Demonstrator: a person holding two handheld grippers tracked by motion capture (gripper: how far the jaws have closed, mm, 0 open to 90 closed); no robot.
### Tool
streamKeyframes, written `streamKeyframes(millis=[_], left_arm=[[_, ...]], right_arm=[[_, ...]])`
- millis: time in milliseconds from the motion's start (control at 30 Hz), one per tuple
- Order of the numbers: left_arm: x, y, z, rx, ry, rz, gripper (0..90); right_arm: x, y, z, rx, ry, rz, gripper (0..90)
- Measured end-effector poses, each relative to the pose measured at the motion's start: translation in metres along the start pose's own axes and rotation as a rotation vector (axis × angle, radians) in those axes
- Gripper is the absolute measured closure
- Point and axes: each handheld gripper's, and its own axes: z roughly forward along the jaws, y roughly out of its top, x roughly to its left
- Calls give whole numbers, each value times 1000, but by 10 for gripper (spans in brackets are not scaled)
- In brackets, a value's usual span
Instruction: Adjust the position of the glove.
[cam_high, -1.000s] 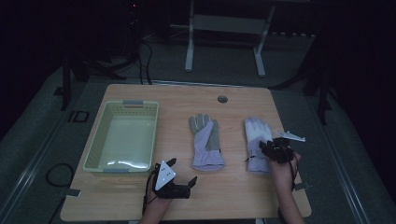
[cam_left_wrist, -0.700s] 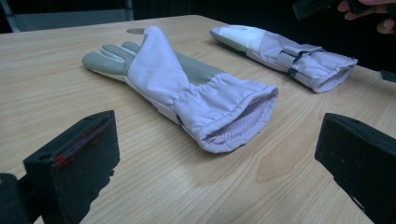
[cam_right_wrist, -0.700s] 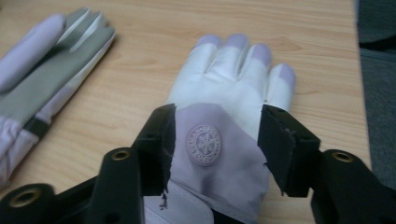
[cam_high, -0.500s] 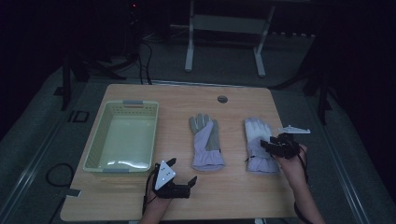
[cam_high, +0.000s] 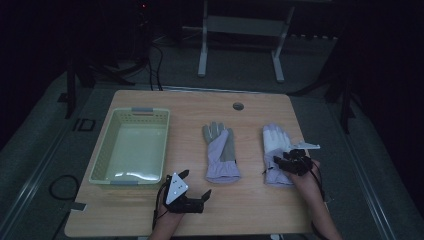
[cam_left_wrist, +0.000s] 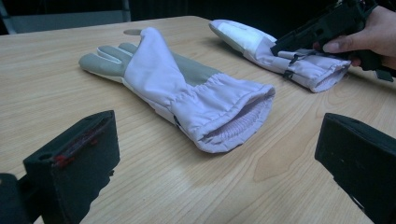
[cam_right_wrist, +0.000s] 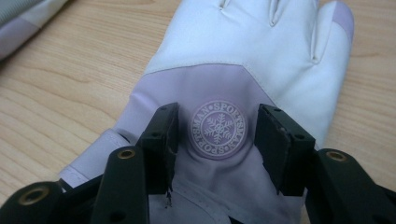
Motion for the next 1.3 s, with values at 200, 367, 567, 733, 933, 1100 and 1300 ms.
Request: streamKeyframes(millis=[200, 367, 567, 733, 933, 1100, 1300], left_arm=[[1, 0, 0, 3, 4, -8, 1], [0, 0, 0, 3, 7, -7, 1], [1, 0, 0, 5, 11, -9, 1], [1, 0, 0, 6, 12, -12, 1], [1, 0, 0, 6, 12, -12, 1], [1, 0, 0, 5, 12, -10, 1], [1, 0, 0, 5, 11, -9, 1]], right_arm=[[-4, -1, 0, -8, 39, 56, 622], [-3, 0, -1, 2, 47, 78, 702], [0, 3, -6, 5, 43, 94, 781], [-3, 8, -16, -5, 65, 121, 797], [-3, 26, -43, -52, 48, 109, 799], [2, 49, -64, -89, 36, 99, 799], [17, 74, -81, -115, 28, 67, 799]])
